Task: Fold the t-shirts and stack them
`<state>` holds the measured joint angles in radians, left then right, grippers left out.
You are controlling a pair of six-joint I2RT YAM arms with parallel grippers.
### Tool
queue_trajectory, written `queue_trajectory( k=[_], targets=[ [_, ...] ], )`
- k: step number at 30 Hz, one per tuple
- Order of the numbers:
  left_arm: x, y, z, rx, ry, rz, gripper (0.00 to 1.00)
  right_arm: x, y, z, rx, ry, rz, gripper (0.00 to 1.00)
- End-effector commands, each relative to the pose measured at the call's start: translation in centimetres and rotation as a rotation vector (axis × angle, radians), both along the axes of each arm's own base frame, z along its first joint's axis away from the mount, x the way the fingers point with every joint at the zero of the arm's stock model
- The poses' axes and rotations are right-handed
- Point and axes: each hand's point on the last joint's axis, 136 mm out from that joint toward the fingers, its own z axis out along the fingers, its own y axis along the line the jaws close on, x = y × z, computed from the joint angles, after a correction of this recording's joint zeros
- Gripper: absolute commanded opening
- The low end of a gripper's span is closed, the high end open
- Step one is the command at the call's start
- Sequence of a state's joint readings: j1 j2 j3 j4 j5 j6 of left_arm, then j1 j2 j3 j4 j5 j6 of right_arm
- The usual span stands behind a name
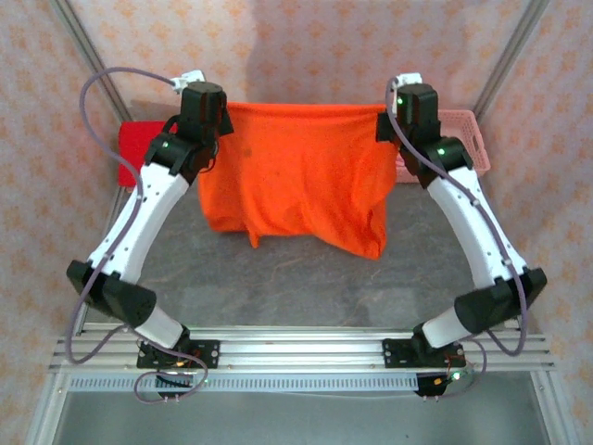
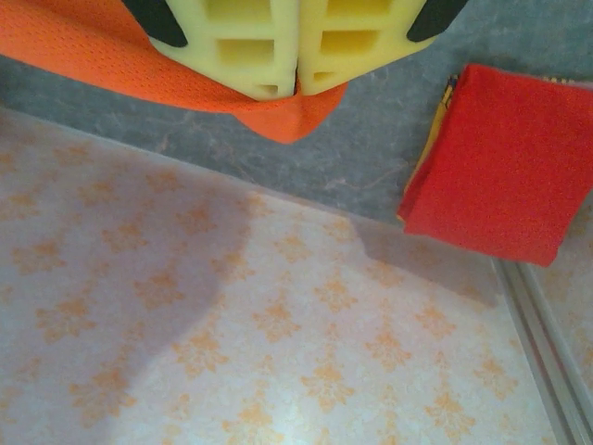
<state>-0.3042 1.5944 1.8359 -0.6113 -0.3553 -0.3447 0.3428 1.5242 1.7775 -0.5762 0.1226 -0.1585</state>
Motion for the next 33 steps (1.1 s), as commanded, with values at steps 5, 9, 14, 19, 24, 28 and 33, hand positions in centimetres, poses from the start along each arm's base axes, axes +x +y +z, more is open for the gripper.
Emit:
queue_trajectory(
  k=[5,9,14,19,24,28,33],
  targets=[
    [0.7,2.7,9.3,0.007,-0.165,0.035,0.0,0.8,0.7,11.6,0.087,-0.266,0.045,0.0],
    [-1.1,3.2,11.2,0.013,-0.204,0.029,0.0,-0.5,1.0,12.3,0.069,-0.283,0.092,0.0],
    [-3.2,3.2,2.9,-0.013,-0.079,0.014,0.0,-2.7,3.0,3.7,-0.015,-0.147,0.271,0.0],
    [-7.1,2.1,-11.6,-0.15,0.119,-0.025,0.12,-8.3,6.8,-9.8,0.033,0.103,0.548,0.0],
    [-13.6,2.2,-23.6,-0.277,0.294,0.027,0.82,-14.6,9.8,-18.7,0.169,0.331,0.722,0.68],
    [-16.5,3.5,-25.8,-0.271,0.311,0.085,1.0,-14.1,8.1,-20.7,0.256,0.316,0.549,0.82],
    [-15.4,3.9,-26.1,-0.207,0.379,0.121,1.0,-10.9,4.2,-23.4,0.337,0.359,0.183,0.83]
  ],
)
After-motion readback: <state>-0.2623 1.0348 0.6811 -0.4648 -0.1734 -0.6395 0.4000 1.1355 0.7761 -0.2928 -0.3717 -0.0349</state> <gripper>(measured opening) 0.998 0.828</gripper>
